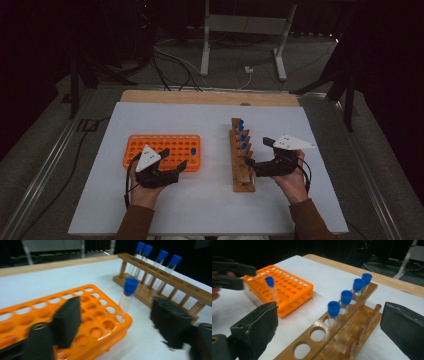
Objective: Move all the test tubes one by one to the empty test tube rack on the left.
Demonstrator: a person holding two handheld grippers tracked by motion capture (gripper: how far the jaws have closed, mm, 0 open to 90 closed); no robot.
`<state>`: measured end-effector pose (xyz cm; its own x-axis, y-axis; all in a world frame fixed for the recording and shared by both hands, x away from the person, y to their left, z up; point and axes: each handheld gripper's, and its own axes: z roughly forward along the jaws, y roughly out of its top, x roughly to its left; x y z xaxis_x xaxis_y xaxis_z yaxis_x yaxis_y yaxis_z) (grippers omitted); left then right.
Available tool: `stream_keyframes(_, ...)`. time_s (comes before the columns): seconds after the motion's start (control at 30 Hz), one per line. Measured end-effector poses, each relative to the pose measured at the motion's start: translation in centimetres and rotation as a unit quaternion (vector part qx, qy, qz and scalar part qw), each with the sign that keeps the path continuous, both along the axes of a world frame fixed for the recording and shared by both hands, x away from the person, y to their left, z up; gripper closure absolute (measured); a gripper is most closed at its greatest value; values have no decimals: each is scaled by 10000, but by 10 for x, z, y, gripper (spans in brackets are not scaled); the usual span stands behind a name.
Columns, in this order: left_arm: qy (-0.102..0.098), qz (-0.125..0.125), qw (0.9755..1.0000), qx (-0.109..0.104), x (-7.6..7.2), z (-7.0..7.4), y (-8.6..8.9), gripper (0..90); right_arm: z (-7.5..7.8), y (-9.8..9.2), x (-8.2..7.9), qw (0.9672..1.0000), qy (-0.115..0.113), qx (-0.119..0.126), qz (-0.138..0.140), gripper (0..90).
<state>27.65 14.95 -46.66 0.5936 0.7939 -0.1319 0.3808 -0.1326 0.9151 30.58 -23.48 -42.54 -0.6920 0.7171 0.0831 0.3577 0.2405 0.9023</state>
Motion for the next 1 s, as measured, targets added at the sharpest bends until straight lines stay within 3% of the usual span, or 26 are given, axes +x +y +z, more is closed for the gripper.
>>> stream_keyframes(0.1,-29,203,9997,-115,-4,5,8,136,-4,0,6,9999,80,22,-63,63)
stream_keyframes(0.23,-63,427,9990,-81,-5,11,15,15,-9,4,13,9998,135,-114,-120,141)
stream_keyframes(0.37,-169,495,9986,-84,-7,13,17,7,-15,8,18,9995,185,-199,-186,245)
stream_keyframes(0.53,-195,472,9987,-27,-8,13,14,7,-21,17,20,9989,129,-433,-79,510)
stream_keyframes(0.73,-165,505,9986,-65,-8,12,16,8,-29,23,28,9983,267,-498,-140,626)
stream_keyframes(1.0,-125,529,9985,-73,-8,11,17,8,-35,30,32,9980,241,-561,-135,732)
